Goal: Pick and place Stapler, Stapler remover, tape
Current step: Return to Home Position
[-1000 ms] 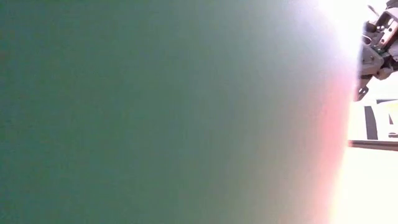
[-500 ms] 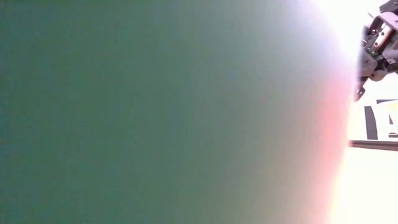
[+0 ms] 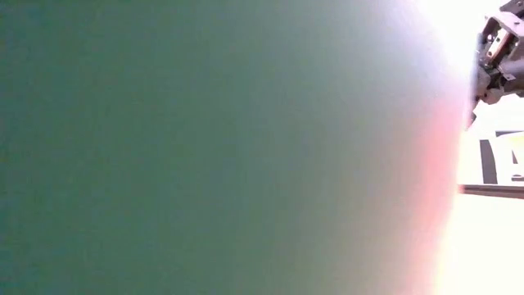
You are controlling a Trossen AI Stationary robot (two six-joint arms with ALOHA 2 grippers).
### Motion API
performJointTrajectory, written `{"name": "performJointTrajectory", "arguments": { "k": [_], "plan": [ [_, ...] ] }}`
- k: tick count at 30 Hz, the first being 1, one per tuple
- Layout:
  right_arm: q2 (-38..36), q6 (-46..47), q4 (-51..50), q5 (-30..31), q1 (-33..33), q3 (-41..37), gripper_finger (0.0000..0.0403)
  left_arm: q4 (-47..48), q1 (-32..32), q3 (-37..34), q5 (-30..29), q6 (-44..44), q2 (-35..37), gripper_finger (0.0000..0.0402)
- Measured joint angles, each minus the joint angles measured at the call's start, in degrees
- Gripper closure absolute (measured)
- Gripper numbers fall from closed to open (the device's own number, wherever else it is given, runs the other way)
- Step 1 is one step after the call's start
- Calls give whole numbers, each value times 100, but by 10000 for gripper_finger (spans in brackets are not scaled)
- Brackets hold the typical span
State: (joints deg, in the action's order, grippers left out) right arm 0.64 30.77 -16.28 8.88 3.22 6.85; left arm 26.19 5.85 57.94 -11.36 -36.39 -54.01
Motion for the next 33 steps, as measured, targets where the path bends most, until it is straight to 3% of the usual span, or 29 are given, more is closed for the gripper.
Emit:
{"name": "performJointTrajectory", "arguments": {
  "k": [6,13,17,33],
  "plan": [
    [2,1,680,-2,2,0,399,-963,134,-1182,-18,-29,813,392],
    [4,2,1543,0,2,-44,399,-2860,391,-3392,117,-915,2112,397],
    [0,2,1837,0,2,-37,401,-3976,459,-4185,342,-944,2609,399],
    [2,2,1811,2,3,-15,399,-4041,722,-5550,398,-81,4175,401]
  ]
}}
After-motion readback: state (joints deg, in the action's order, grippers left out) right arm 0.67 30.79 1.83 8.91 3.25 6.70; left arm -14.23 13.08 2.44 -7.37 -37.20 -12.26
